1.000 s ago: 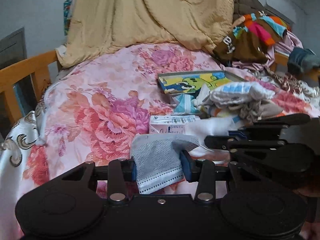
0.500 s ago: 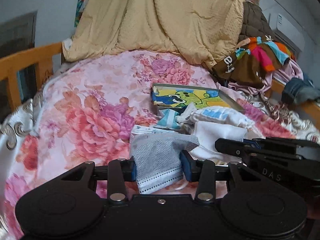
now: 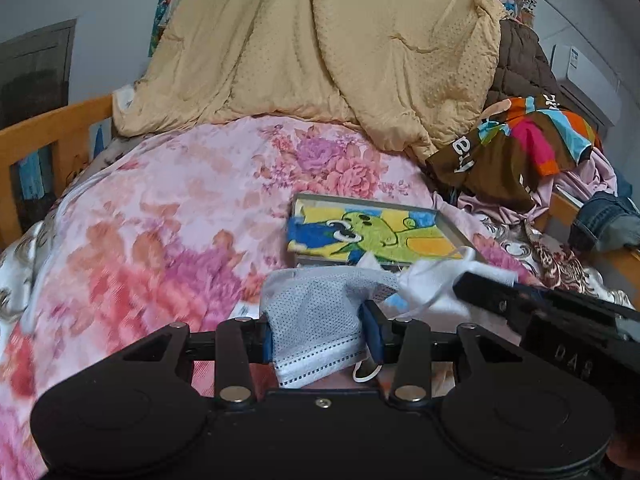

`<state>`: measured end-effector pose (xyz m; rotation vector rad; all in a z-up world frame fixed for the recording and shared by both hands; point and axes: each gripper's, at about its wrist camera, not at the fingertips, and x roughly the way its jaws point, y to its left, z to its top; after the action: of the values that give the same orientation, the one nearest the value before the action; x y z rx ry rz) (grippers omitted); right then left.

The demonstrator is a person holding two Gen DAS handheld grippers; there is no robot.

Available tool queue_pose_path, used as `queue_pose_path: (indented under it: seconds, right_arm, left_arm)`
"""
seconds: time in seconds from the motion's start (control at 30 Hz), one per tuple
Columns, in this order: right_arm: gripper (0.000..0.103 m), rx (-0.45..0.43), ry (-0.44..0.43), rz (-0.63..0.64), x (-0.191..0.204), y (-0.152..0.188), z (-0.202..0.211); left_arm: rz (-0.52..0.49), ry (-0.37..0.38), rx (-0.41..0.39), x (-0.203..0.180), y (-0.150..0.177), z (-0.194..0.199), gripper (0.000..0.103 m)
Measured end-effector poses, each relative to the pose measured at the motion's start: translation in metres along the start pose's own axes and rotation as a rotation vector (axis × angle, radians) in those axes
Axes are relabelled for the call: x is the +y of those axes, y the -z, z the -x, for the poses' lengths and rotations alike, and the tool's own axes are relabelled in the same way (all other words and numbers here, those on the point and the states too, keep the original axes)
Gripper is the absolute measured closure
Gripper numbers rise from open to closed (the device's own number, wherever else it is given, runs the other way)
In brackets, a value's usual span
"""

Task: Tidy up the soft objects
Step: 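Carry the grey mask and white cloth into the metal tray and release both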

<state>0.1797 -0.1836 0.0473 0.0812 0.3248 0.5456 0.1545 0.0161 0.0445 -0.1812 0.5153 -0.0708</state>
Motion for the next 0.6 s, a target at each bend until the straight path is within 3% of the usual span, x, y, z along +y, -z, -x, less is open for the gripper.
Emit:
queue_pose_path:
  seconds: [0.33,0.6]
  right_arm:
    - [0.096,-0.072,0.034,-0.083,-0.082,-0.043,-0.062]
    - [0.096,-0.056,0.085,-0.174,-0.148,-0.051,-0.110]
  left_arm:
    - [0.036,0.009,-0.011,-0.016,-0.055,-0.081,0.059]
    - [0.060,0.025,-0.004,-0.021,-0.088,-0.155,0.058]
